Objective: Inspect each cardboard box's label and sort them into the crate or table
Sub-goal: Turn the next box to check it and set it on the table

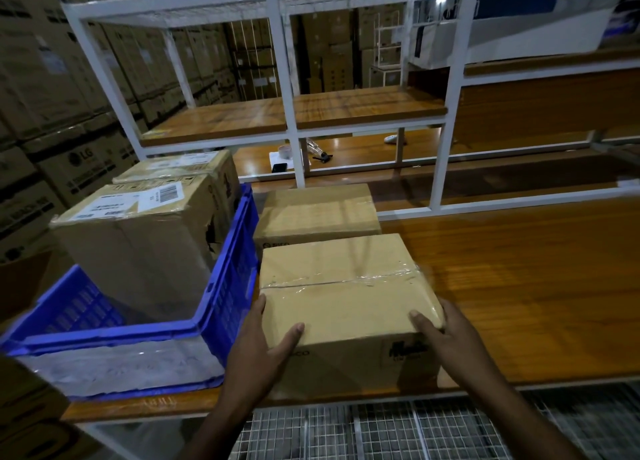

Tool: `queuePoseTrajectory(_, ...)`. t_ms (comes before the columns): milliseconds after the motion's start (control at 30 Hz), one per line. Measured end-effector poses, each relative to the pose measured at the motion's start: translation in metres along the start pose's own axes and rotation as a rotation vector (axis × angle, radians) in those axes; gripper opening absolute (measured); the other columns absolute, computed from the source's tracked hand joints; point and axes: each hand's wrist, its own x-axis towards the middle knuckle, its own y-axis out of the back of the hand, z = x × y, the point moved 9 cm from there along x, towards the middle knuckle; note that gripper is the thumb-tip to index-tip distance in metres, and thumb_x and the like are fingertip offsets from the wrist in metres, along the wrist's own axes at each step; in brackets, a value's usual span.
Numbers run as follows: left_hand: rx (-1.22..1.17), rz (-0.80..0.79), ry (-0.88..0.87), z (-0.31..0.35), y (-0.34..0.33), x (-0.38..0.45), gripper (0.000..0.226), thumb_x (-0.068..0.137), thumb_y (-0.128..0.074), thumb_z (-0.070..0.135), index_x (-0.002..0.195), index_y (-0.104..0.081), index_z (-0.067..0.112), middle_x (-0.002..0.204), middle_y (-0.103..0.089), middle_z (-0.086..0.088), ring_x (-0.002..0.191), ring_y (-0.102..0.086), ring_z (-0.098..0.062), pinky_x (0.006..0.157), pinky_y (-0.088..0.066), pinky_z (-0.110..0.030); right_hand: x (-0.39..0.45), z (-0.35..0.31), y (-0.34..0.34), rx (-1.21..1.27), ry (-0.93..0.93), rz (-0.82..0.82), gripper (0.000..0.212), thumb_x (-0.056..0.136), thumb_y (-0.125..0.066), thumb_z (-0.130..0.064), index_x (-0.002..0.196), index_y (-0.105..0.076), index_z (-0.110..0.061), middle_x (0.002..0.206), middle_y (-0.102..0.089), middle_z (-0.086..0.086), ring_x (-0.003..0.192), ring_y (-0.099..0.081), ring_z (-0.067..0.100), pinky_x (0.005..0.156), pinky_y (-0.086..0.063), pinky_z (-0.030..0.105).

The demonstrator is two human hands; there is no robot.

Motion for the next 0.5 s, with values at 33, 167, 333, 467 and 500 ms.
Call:
queuePoseTrajectory(33,-0.018,-0.003,-0.004,0.0,0.0,-0.001,0.104,0.073,-0.061,0.073,0.158,-0.02,0.029,0.163,-0.027,0.005,0.144,-0.034,-0.018,0.114,-0.038,-0.049,0.0,0.002,0.0,-0.003,-0.006,-0.005,0.048,0.09,-0.06,-0.046,0.133,-0.046,-0.032,0.118,-0.06,-0.007,0.106,-0.059,0.013,0.086,-0.056,0.046)
queuePoseTrajectory(167,-0.073,0.013,-0.041,0.003,0.004,-0.007,0.104,0.072,-0.066,0.068,0.158,-0.019,0.032,0.162,-0.029,0.006,0.14,-0.038,-0.018,0.111,-0.041,-0.045,0.0,0.002,0.002,-0.017,0.023,-0.016,0.043,0.089,-0.064,-0.041,0.128,-0.045,-0.038,0.116,-0.061,-0.011,0.102,-0.061,0.013,0.082,-0.058,0.046)
queuePoseTrajectory(333,-0.182,0.1,-0.12,0.003,0.018,-0.025,0.112,0.064,-0.081,0.067,0.154,-0.019,0.043,0.152,-0.036,0.017,0.131,-0.044,-0.007,0.108,-0.043,-0.041,-0.007,-0.003,0.012,0.058,0.104,-0.01,0.06,0.083,-0.074,-0.027,0.127,-0.039,-0.048,0.12,-0.054,-0.023,0.106,-0.059,0.006,0.079,-0.057,0.031)
queuePoseTrajectory(467,-0.252,0.212,-0.161,0.001,0.024,-0.033,0.126,0.059,-0.096,0.029,0.153,-0.014,0.046,0.133,-0.04,0.024,0.117,-0.043,0.022,0.102,-0.046,-0.036,-0.01,-0.004,0.011,0.023,0.137,-0.023,0.114,0.071,-0.085,-0.011,0.129,-0.011,-0.075,0.133,-0.038,-0.031,0.12,-0.045,0.003,0.09,-0.048,0.025)
queuePoseTrajectory(500,-0.267,0.229,-0.174,0.0,0.024,-0.033,0.126,0.059,-0.095,0.022,0.15,-0.013,0.048,0.131,-0.042,0.021,0.114,-0.045,0.023,0.1,-0.047,-0.035,-0.01,-0.005,0.01,-0.024,0.151,-0.006,0.121,0.068,-0.087,-0.01,0.132,-0.006,-0.074,0.14,-0.037,-0.023,0.126,-0.042,0.006,0.094,-0.046,0.028)
